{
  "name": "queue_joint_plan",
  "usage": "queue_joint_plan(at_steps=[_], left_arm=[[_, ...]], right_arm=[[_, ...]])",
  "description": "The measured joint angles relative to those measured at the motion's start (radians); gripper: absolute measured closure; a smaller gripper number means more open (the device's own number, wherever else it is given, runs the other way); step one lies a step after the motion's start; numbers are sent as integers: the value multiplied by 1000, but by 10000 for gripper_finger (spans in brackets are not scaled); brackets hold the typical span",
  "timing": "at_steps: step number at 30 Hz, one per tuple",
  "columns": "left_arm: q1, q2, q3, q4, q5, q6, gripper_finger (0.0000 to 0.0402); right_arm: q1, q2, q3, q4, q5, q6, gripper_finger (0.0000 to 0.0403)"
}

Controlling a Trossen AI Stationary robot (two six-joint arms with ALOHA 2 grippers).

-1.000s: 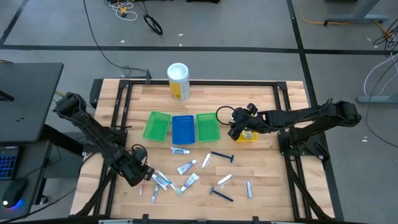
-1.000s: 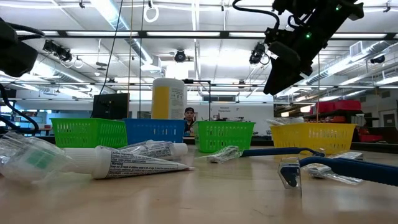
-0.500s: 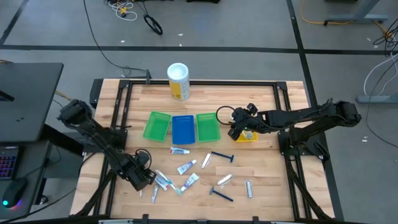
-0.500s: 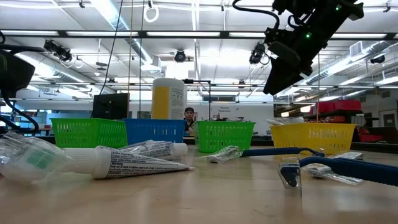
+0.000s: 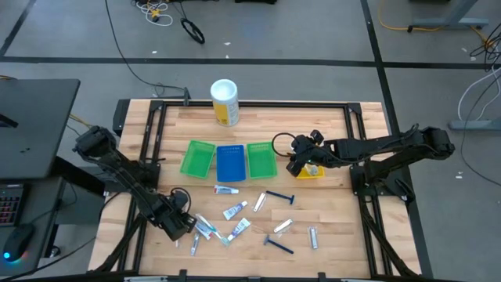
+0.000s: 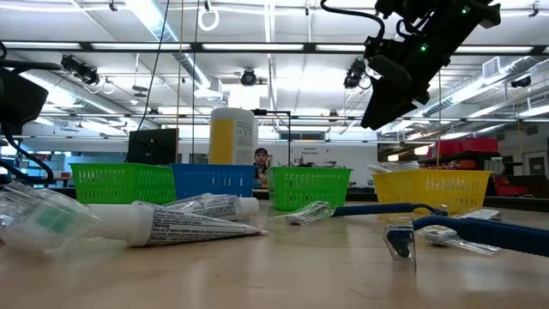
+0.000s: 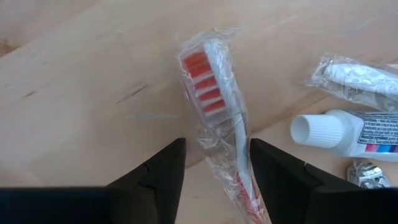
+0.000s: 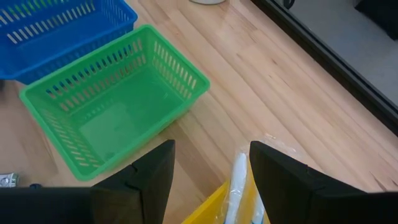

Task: Pick & Place Travel size toiletries
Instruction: Put the red and white toothbrush into the yellow bin

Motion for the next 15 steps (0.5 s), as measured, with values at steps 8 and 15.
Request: queue_joint_plan(at_steps=[8, 15], left_arm=[[0, 0, 0, 6, 1, -20, 313], [0, 0, 0, 1, 20, -35, 385]], right_arm=[[0, 0, 0, 1, 0, 0, 184], [0, 0, 0, 2, 0, 0, 184]])
